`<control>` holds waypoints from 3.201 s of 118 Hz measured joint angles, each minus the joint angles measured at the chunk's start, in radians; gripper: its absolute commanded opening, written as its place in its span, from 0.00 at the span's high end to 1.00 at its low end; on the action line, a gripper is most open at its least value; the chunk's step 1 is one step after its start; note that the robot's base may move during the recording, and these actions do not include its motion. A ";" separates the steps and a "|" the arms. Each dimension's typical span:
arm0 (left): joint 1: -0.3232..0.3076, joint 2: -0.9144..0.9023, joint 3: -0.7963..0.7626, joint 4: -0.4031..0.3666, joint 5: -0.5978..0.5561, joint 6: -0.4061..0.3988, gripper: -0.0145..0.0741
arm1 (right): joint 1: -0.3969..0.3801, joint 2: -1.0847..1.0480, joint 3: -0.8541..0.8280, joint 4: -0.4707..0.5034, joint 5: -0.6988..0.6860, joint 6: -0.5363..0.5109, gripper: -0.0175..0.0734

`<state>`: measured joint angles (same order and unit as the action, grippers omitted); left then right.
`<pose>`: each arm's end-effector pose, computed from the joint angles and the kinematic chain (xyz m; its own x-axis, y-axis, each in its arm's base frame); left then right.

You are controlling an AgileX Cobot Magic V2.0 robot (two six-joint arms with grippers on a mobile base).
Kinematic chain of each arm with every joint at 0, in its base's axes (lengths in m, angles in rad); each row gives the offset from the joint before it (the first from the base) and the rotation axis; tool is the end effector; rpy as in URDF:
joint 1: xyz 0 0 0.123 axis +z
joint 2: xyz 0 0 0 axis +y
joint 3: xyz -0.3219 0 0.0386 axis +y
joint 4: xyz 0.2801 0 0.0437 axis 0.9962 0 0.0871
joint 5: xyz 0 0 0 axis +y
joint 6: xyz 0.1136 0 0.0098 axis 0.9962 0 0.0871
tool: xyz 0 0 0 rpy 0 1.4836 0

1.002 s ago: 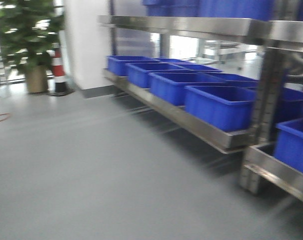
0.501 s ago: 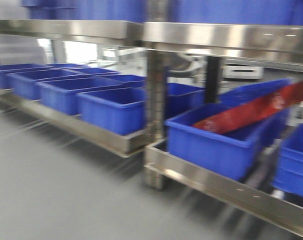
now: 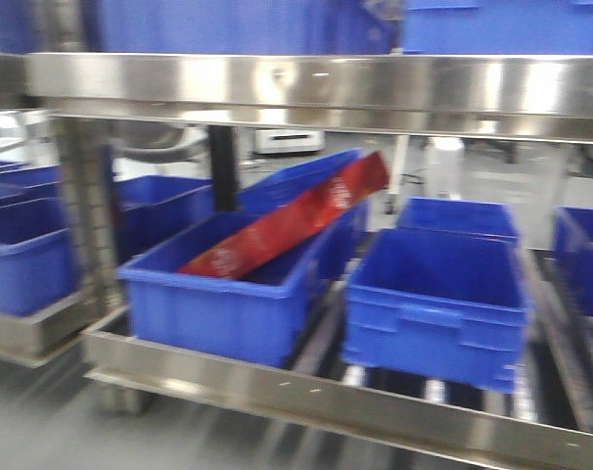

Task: Place cylindrical capacitor in blue bin on shelf
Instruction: 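Drive the base up to the steel shelf of blue bins, then extend both grippers over the nearest blue bin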

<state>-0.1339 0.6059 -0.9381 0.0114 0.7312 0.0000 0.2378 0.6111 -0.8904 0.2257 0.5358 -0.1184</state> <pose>0.1155 -0.0147 0.4356 -0.3029 0.0494 -0.9517 0.1289 0.9916 0.0104 0.1209 0.0427 0.4406 -0.1788 0.0348 -0.9833 -0.3310 0.9390 0.0934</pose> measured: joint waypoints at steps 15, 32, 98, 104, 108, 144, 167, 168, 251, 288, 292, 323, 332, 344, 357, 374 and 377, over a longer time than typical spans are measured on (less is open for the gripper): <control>0.000 0.000 0.000 0.000 0.000 0.000 0.96 | 0.000 0.000 0.000 0.000 0.000 0.000 0.98; 0.000 0.000 0.000 0.000 0.000 0.000 0.96 | 0.000 0.000 0.000 0.000 0.000 0.002 0.98; 0.000 0.000 0.000 0.000 0.000 0.000 0.96 | 0.000 0.000 0.000 0.000 0.000 0.002 0.98; 0.000 0.000 0.000 0.000 0.000 0.000 0.96 | 0.000 0.000 0.000 0.000 0.000 0.002 0.98; 0.000 0.000 0.000 0.000 0.000 0.000 0.96 | 0.000 0.000 0.000 0.000 0.000 0.002 0.98; 0.000 0.000 0.000 0.000 0.000 0.000 0.96 | 0.000 0.000 0.000 0.000 0.000 0.000 0.98; 0.000 0.000 0.000 0.000 0.000 0.000 0.96 | 0.000 0.000 0.000 0.000 0.000 0.000 0.98; 0.000 0.000 0.000 0.000 0.000 0.000 0.96 | 0.000 0.000 0.000 0.000 0.000 0.000 0.98; 0.000 0.000 0.000 0.000 0.000 0.000 0.96 | 0.000 0.000 0.000 0.000 0.000 0.002 0.98; 0.000 0.000 0.000 0.000 0.000 0.000 0.96 | 0.000 0.000 0.000 0.000 0.000 0.002 0.98; 0.000 0.000 0.000 0.000 0.000 0.000 0.96 | 0.000 0.000 0.000 0.000 0.000 0.002 0.98; 0.000 0.000 0.000 -0.002 0.000 0.000 0.96 | 0.000 0.000 0.000 0.000 0.000 0.000 0.98; 0.000 0.000 0.000 -0.002 0.000 0.000 0.96 | 0.000 0.000 0.000 0.000 0.000 0.000 0.98; 0.000 0.000 0.000 -0.002 0.000 0.000 0.96 | 0.000 0.000 0.000 0.000 0.000 0.000 0.98; 0.000 0.000 0.000 -0.002 0.000 0.000 0.96 | 0.000 0.000 0.000 0.000 0.000 0.000 0.98; 0.000 0.000 0.000 -0.002 0.000 0.000 0.96 | 0.000 0.000 0.000 0.000 0.000 0.000 0.98; 0.000 0.000 0.000 -0.002 0.000 0.000 0.96 | 0.000 0.000 0.000 0.000 0.000 0.003 0.98</control>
<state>-0.1339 0.6059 -0.9381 0.0096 0.7312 0.0000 0.2378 0.6111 -0.8904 0.2257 0.5358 -0.1158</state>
